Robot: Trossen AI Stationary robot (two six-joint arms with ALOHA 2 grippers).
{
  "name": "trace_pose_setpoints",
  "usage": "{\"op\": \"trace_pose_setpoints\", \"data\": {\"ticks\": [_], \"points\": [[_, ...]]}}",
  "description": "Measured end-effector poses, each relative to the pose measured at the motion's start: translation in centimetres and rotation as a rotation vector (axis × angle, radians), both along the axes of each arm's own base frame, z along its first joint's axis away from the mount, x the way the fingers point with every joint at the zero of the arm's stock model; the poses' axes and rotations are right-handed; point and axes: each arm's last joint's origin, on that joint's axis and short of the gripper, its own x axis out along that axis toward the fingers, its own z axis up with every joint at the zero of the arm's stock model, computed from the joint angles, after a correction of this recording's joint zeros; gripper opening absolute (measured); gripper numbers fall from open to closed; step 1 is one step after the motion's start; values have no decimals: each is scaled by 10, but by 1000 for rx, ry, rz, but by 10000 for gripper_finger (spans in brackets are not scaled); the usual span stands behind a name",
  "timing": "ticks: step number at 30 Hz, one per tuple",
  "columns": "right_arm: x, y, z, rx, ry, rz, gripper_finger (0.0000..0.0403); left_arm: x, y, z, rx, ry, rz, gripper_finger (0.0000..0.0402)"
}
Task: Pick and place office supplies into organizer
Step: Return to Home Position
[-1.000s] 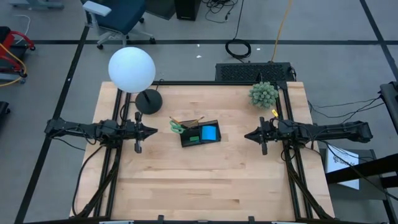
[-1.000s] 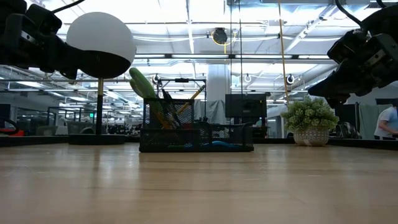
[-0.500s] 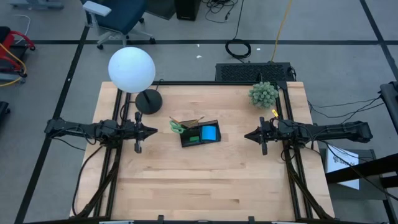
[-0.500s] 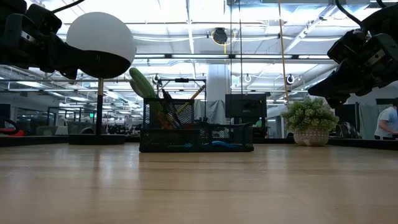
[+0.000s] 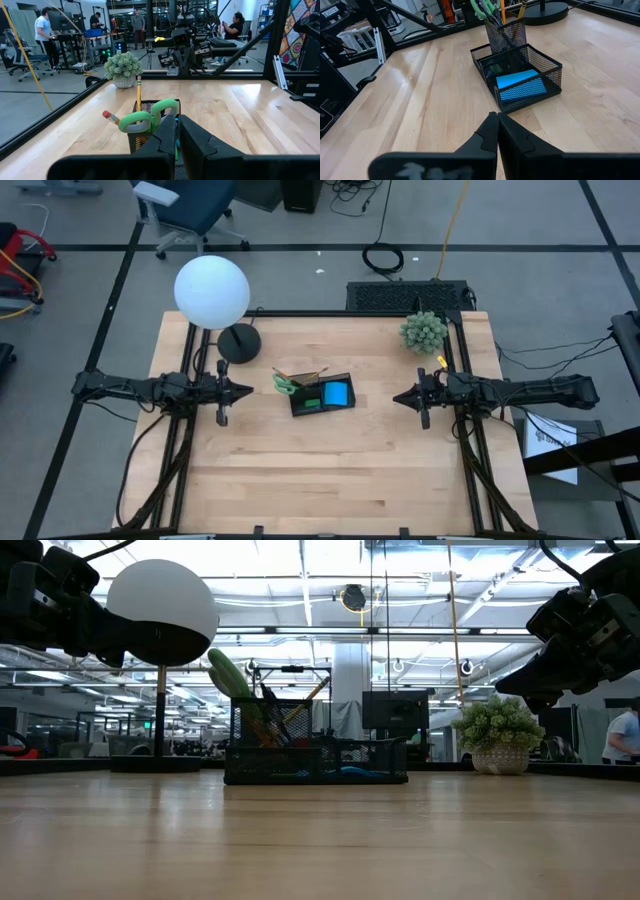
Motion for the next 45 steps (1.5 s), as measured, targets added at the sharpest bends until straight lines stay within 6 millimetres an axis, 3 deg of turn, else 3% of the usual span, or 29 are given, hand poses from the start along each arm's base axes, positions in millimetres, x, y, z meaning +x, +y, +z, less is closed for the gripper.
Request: {"op": "trace_pose_setpoints", "data": {"ticks": [8, 45], "points": [[0, 0, 0, -102, 1, 31, 0, 0, 0, 0, 0, 0, 0, 21], [0, 0, 0, -97, 0, 31, 0, 0, 0, 0, 0, -1, 0, 21]]}}
